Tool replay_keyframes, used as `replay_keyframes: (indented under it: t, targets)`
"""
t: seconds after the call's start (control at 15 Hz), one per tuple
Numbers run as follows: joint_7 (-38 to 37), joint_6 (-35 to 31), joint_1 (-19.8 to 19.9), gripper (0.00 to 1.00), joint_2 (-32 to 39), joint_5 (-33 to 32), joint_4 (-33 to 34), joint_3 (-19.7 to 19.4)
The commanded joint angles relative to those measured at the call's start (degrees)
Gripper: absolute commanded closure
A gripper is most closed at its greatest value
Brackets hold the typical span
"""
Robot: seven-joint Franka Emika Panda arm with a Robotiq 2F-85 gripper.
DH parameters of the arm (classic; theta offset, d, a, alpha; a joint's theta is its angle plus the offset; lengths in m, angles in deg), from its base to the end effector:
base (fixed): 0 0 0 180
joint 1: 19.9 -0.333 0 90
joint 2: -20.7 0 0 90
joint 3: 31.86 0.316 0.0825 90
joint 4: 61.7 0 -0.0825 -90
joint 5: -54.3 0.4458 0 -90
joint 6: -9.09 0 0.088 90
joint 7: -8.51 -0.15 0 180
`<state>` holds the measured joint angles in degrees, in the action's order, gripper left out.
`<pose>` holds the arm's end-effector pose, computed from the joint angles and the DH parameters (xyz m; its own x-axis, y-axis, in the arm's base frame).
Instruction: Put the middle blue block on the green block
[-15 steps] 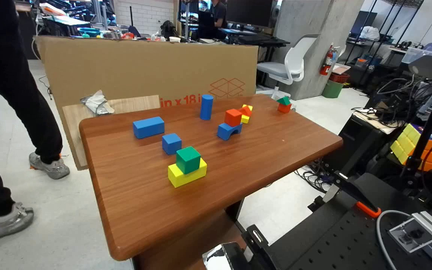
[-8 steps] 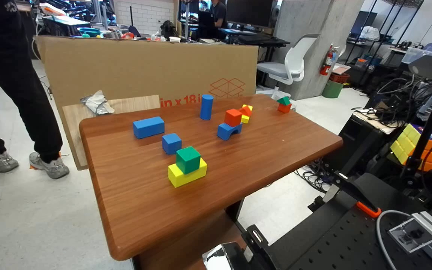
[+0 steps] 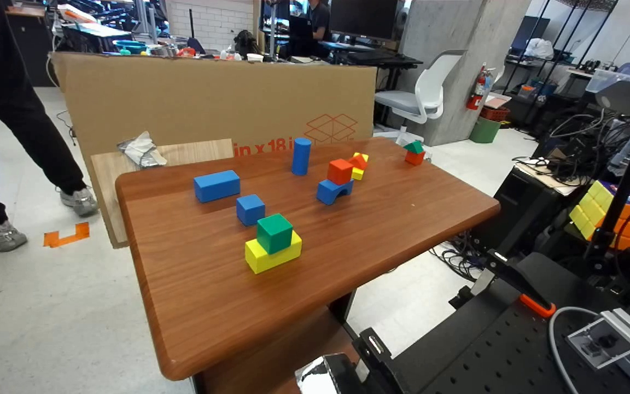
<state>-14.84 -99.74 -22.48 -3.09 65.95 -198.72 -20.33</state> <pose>0.4492 0.1338 0.3957 0.9617 -0.2468 -0.1195 -0.2554 -0.9648 -0.0632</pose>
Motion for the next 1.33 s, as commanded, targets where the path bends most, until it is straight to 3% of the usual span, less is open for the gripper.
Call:
replay_keyframes:
  t: [0.0, 0.73, 1.27]
  targets:
    - [2.7, -1.79, 0.53, 0.0, 7.46, -4.76, 4.81, -1.07]
    - [4.12, -12.13, -0.72, 0.0, 22.31, -12.69, 8.62, -3.05]
    - [4.29, -21.29, -1.99, 0.0, 31.13, -13.01, 12.12, -4.14]
